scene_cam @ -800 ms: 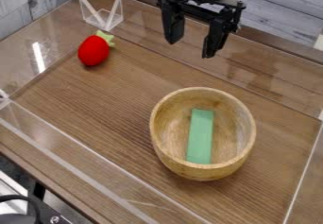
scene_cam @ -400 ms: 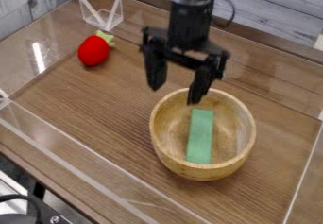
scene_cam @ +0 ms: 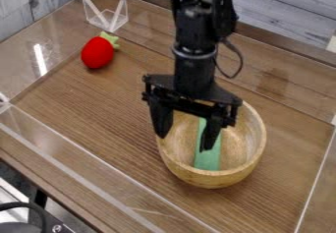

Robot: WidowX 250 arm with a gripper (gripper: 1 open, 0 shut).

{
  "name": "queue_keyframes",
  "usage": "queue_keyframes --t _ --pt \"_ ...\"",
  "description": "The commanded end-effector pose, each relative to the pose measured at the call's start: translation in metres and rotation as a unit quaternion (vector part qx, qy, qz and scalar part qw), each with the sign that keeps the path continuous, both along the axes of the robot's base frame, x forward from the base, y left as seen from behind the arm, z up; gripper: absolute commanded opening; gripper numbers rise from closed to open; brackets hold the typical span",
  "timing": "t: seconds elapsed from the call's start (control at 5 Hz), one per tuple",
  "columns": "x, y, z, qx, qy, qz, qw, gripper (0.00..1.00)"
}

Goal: Remove the green block from the brown bowl and put it on the table

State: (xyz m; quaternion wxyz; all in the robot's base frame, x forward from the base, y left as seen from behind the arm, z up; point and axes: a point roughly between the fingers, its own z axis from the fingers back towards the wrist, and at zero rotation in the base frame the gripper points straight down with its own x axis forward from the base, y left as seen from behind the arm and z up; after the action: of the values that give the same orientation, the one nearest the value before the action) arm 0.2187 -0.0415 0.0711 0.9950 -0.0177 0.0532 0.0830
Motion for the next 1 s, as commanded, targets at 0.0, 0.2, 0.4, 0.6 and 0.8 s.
queue_keyframes --t 0.0,0.2,0.4,0.6,0.8 --pt "0.009 -0.014 0.007 -0.007 -0.045 -0.007 0.9990 1.00" --pt "0.013 -0.019 0.001 -0.013 -0.055 -0.015 0.9983 1.00" --pt "0.022 -0.015 -0.002 -0.013 -0.060 0.000 0.9981 1.00" --pt "0.029 -0.010 -0.004 -0.013 -0.064 0.012 0.9978 1.00" --pt "0.032 -0.010 -0.010 -0.016 -0.066 -0.017 0.9975 1.00"
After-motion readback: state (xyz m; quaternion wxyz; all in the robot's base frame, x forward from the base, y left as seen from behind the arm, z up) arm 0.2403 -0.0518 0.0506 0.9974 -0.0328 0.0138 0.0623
